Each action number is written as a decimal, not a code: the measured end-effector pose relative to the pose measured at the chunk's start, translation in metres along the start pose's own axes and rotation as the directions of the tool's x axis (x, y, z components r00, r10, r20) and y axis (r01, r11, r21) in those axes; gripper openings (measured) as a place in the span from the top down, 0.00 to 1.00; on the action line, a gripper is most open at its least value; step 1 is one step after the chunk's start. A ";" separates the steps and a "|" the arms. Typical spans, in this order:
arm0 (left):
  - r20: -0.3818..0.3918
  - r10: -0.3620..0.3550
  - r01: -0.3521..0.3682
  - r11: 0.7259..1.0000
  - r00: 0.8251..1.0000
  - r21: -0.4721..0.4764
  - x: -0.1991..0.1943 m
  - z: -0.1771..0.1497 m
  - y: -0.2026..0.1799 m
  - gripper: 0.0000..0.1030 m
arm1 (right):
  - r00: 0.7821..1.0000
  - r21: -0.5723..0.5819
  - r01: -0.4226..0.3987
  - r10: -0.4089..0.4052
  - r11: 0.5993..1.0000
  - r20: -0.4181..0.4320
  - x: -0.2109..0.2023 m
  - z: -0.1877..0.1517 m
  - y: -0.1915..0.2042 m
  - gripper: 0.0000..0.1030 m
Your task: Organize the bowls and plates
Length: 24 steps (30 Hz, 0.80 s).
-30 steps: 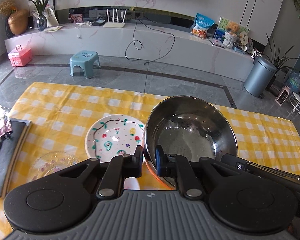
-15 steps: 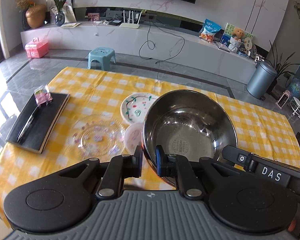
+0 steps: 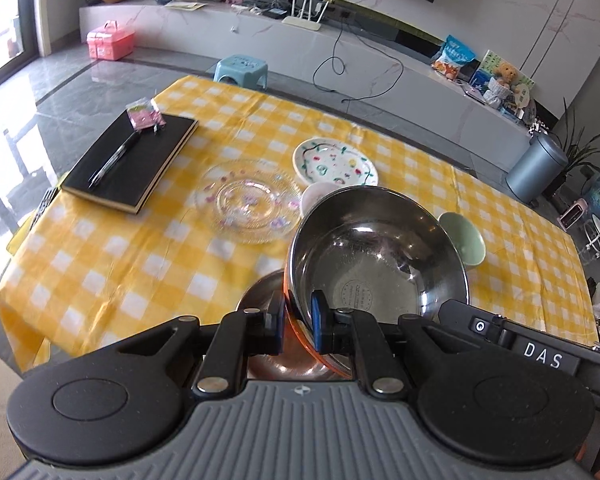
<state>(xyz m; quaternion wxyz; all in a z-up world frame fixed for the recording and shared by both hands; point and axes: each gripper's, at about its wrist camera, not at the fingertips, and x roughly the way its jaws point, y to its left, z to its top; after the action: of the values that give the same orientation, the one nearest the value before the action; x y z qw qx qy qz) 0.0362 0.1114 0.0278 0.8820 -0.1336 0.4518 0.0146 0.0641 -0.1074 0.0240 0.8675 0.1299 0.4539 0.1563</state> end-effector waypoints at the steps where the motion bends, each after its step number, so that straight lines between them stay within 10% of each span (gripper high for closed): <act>1: -0.004 0.003 -0.003 1.000 1.000 -0.002 0.000 -0.001 0.002 0.86 | 1.000 -0.007 0.002 -0.002 1.000 -0.007 0.001 -0.003 0.003 0.92; 24: -0.097 -0.018 0.012 0.997 0.995 -0.070 0.018 -0.020 0.034 0.85 | 0.994 -0.050 0.052 -0.056 0.997 -0.091 0.033 -0.018 0.018 0.93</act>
<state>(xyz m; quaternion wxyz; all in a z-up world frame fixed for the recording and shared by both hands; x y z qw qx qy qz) 0.0261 0.1378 -0.0050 0.8539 -0.1681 0.4923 0.0172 0.0640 -0.0764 -0.0044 0.8523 0.0894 0.4932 0.1494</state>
